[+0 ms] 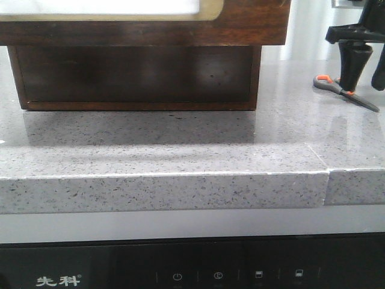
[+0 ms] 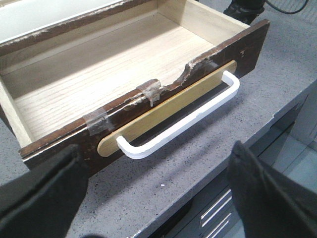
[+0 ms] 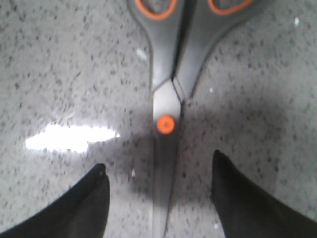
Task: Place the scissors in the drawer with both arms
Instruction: 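Move the right gripper over the orange-and-grey scissors and lower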
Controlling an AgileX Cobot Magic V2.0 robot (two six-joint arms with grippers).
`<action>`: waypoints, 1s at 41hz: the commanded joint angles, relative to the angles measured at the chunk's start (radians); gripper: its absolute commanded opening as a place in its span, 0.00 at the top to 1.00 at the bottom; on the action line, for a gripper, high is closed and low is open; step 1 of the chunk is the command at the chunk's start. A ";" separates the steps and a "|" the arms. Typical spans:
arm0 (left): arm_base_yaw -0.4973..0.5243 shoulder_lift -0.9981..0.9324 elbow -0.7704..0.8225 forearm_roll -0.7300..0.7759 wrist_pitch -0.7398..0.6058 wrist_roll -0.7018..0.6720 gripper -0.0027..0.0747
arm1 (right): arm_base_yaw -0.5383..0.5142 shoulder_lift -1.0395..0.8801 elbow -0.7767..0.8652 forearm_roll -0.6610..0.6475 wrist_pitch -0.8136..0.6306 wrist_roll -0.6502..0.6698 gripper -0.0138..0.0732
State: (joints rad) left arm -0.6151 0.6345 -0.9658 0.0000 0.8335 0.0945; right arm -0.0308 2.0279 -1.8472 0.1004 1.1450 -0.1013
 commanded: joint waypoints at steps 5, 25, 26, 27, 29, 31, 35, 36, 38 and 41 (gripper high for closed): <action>-0.009 0.003 -0.032 -0.006 -0.083 -0.011 0.24 | -0.006 0.001 -0.093 0.009 0.012 -0.014 0.31; -0.009 0.003 -0.032 -0.006 -0.086 -0.011 0.24 | -0.005 0.048 -0.119 0.008 0.041 -0.021 0.55; -0.009 0.003 -0.032 -0.006 -0.086 -0.011 0.24 | -0.005 0.048 -0.119 0.008 0.042 -0.021 0.57; -0.009 0.003 -0.032 -0.006 -0.086 -0.011 0.24 | -0.005 0.048 -0.119 0.008 0.044 -0.021 0.61; -0.009 0.003 -0.032 -0.006 -0.086 -0.011 0.24 | -0.005 0.048 -0.119 0.008 0.046 -0.020 0.66; -0.009 0.003 -0.032 -0.006 -0.086 -0.011 0.24 | -0.005 0.048 -0.119 0.008 0.048 -0.020 0.72; -0.009 0.003 -0.032 -0.006 -0.086 -0.011 0.24 | -0.005 0.048 -0.119 0.008 0.053 -0.020 0.76; -0.009 0.003 -0.032 -0.006 -0.086 -0.011 0.24 | -0.005 0.048 -0.119 0.008 0.056 -0.020 0.76; -0.009 0.003 -0.032 -0.006 -0.086 -0.011 0.24 | -0.005 0.046 -0.119 0.008 0.061 -0.020 0.76; -0.009 0.003 -0.032 -0.006 -0.086 -0.011 0.24 | -0.005 0.035 -0.119 0.008 0.070 -0.020 0.76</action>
State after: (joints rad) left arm -0.6151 0.6345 -0.9658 0.0000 0.8276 0.0945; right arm -0.0353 2.1208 -1.9426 0.0772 1.1887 -0.1175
